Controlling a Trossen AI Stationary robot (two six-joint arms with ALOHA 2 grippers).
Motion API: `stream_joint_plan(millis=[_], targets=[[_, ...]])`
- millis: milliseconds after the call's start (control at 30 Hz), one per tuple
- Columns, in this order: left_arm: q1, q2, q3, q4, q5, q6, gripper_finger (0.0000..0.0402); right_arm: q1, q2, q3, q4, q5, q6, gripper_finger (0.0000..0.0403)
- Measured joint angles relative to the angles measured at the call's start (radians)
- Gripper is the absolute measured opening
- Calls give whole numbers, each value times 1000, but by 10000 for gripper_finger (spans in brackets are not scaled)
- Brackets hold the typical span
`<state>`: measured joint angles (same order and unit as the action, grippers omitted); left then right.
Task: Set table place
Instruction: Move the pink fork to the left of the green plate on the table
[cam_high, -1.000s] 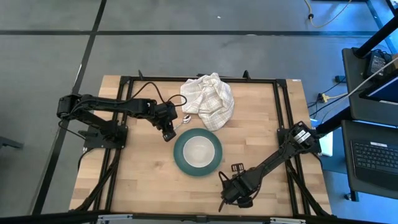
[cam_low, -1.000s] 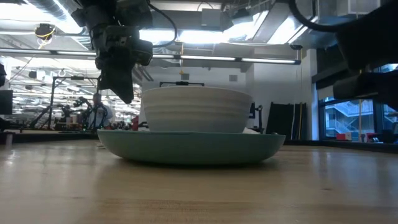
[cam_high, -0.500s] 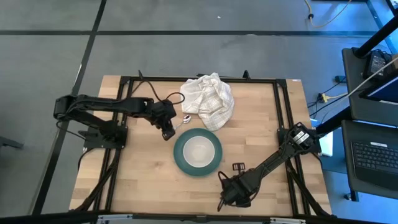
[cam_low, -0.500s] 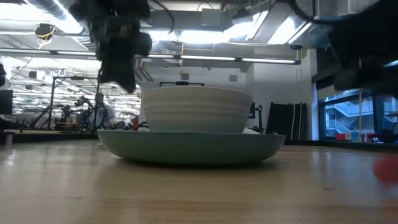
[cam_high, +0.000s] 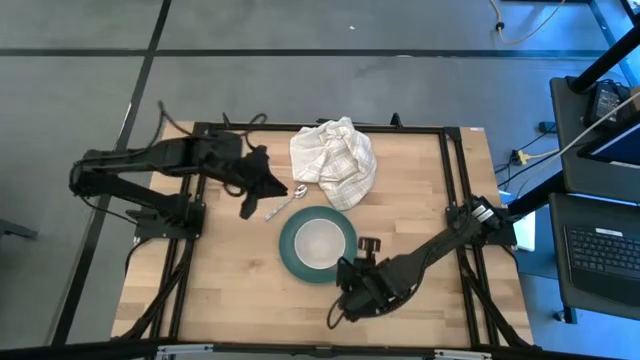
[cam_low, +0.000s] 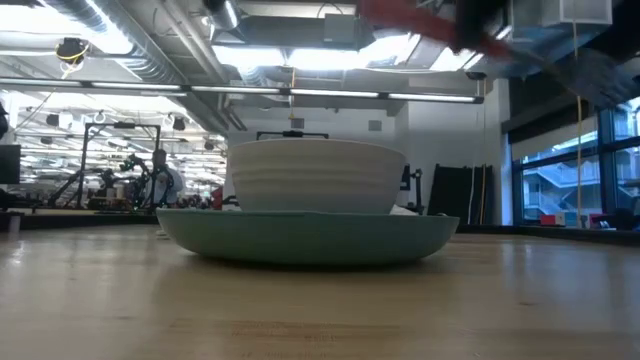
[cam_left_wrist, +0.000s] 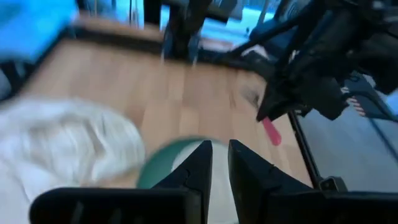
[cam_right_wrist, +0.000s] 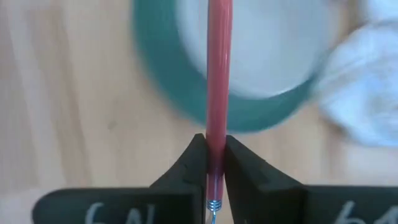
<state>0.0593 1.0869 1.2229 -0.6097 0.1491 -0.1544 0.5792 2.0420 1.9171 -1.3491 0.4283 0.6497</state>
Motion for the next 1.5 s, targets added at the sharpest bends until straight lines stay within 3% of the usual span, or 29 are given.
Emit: stream_joint_plan(millis=[200, 467, 633, 1500], targets=[[-54, -3, 90, -1, -37, 3, 45, -61, 0, 184, -87, 100, -5, 33], [-139, 38, 96, -10, -142, 6, 63, -170, -1, 322, -13, 182, -165, 37], [-165, 71, 96, -9, -170, 8, 82, -216, -1, 326, 76, 181, -266, 36], [-192, 133, 96, -10, -171, 8, 85, -267, -1, 325, 173, 145, -368, 40]])
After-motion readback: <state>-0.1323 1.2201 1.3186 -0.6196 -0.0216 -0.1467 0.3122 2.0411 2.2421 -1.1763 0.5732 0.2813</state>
